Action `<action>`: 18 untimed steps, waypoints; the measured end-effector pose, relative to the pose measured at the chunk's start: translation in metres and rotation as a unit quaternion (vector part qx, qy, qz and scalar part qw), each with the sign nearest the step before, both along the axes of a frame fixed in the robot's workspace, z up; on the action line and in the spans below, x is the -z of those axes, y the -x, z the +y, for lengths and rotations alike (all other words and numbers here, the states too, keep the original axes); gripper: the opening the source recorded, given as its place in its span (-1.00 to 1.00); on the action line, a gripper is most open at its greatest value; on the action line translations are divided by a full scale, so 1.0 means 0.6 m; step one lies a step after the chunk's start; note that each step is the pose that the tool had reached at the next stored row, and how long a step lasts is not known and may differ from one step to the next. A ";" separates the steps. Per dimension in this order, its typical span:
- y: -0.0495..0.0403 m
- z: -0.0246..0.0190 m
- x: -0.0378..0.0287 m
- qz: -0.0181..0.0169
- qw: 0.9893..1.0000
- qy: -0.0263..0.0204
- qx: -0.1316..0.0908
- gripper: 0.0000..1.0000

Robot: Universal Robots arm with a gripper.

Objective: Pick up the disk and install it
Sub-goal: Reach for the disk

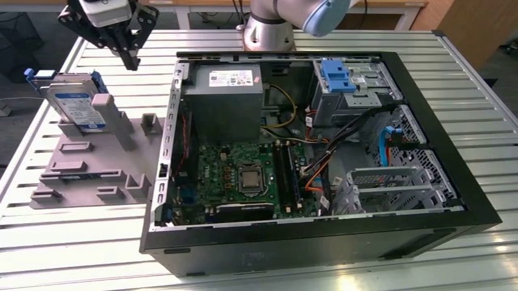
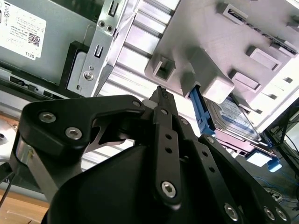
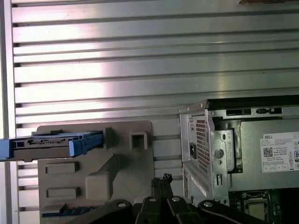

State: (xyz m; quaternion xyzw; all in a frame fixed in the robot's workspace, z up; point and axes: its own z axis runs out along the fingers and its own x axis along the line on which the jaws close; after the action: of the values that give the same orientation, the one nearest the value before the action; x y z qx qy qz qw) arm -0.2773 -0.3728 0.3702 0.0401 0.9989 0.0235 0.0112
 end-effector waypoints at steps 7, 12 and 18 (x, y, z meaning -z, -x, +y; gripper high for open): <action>0.014 0.0035 0.002 0.000 1.000 0.000 0.000 -0.79; 0.035 0.0143 0.005 0.004 1.000 0.000 0.000 -0.79; 0.047 0.0184 0.009 0.021 1.000 0.001 0.001 -0.79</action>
State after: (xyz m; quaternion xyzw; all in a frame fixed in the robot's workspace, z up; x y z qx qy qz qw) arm -0.3057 -0.3618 0.3647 0.0413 0.9989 0.0216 -0.0102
